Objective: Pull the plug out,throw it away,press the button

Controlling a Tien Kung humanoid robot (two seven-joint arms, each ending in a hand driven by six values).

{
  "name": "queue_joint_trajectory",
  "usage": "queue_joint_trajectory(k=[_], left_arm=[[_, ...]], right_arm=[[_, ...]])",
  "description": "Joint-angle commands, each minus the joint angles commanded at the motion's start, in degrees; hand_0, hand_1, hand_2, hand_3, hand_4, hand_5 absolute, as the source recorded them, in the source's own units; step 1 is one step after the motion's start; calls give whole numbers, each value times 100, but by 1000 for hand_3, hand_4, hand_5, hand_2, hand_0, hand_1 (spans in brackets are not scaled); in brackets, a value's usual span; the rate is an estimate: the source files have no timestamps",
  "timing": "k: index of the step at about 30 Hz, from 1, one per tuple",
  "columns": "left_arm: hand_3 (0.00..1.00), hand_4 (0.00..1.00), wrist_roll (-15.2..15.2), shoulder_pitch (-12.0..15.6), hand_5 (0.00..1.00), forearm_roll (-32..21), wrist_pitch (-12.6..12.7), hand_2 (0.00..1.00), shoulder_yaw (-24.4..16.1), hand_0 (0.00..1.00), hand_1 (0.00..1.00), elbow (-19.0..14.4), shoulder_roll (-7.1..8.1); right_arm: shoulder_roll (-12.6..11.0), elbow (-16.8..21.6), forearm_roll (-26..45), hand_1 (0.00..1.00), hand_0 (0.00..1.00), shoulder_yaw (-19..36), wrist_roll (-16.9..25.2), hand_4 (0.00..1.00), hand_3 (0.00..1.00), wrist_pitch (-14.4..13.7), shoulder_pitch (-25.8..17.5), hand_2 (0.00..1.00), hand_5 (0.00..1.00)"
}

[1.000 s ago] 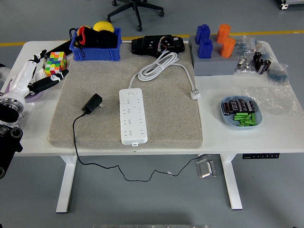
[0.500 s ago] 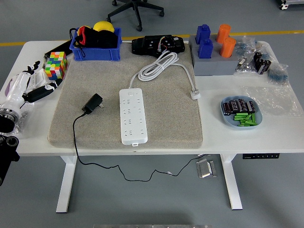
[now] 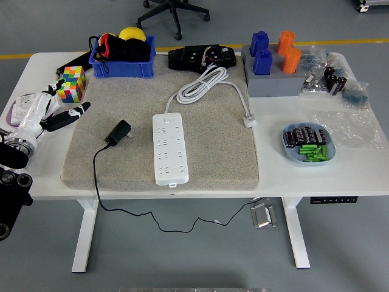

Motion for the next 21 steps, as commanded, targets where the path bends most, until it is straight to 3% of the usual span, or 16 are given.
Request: queue_joint_trajectory(k=[6,16,21], left_arm=[[974,860,-1,-36,583,-19,-21,972,200,972,993,52,-3],[974,861,-3,53,593,-116,-131,977,388,978,998,152,22],[977,863,23,68,607,-133,-178,997,412,991,998,144,65]], right_arm=[[66,-30,-218,729,767,336,-108,883,713,298,-86,724,658],[175,50,-229,729,767,500,-111,883,713,344,-243,724,658],[159,85,12,729,767,249,-83,883,713,277,-226,724,658]])
